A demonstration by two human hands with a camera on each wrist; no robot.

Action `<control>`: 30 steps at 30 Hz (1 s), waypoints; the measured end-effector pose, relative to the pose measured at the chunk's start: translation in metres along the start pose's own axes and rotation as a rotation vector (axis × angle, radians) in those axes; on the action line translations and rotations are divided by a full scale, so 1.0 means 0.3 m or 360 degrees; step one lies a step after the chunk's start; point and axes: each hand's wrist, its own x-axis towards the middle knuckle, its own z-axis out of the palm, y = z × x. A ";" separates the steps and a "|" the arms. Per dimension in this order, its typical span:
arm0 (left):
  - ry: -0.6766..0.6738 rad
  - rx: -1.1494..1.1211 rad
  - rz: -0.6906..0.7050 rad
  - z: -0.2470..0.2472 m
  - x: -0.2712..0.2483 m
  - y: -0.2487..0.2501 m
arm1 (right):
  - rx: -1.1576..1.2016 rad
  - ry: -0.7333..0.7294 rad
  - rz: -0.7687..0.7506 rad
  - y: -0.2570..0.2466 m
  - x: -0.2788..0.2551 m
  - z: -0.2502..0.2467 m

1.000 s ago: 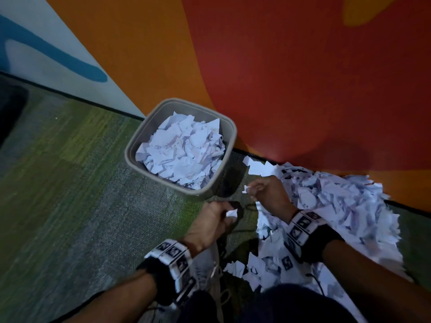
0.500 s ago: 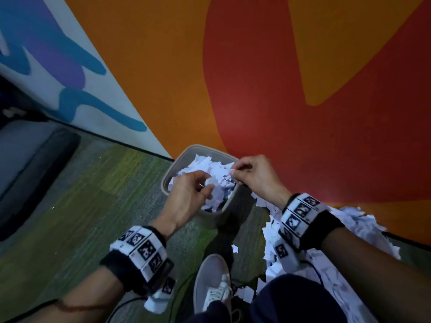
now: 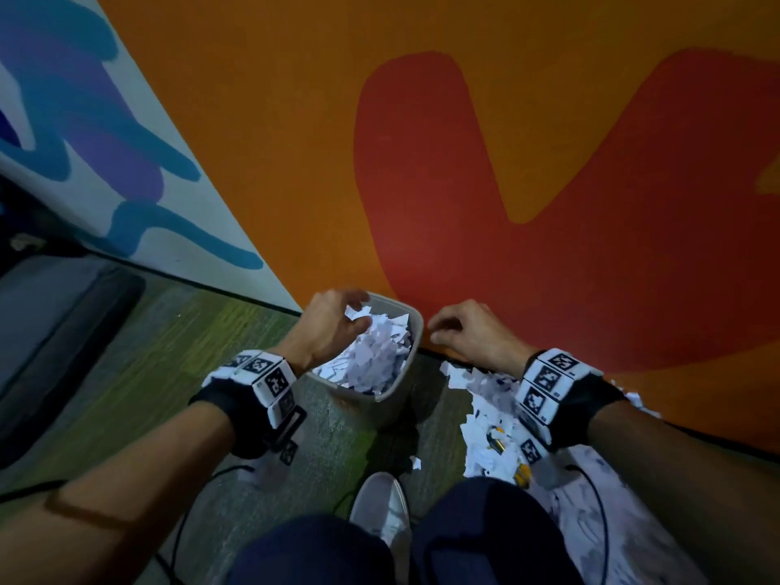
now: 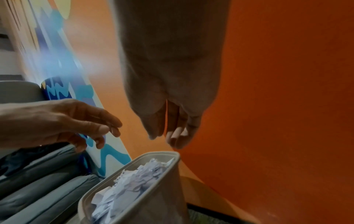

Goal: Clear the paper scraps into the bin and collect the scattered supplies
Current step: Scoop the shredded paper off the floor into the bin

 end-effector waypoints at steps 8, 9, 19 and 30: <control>-0.0697 0.0269 0.0487 -0.034 0.034 0.344 | -0.0058 -0.0045 0.0190 0.155 -0.296 -0.169; -0.0750 0.0314 0.0521 -0.015 0.034 0.373 | -0.0050 -0.0063 0.0226 0.184 -0.322 -0.162; -0.0959 0.0162 0.0366 0.356 0.030 0.388 | 0.0141 -0.0230 0.0445 0.445 -0.397 0.056; -0.0731 -0.0153 -0.0267 0.842 -0.069 0.038 | 0.0407 -0.0238 0.0658 0.642 -0.214 0.403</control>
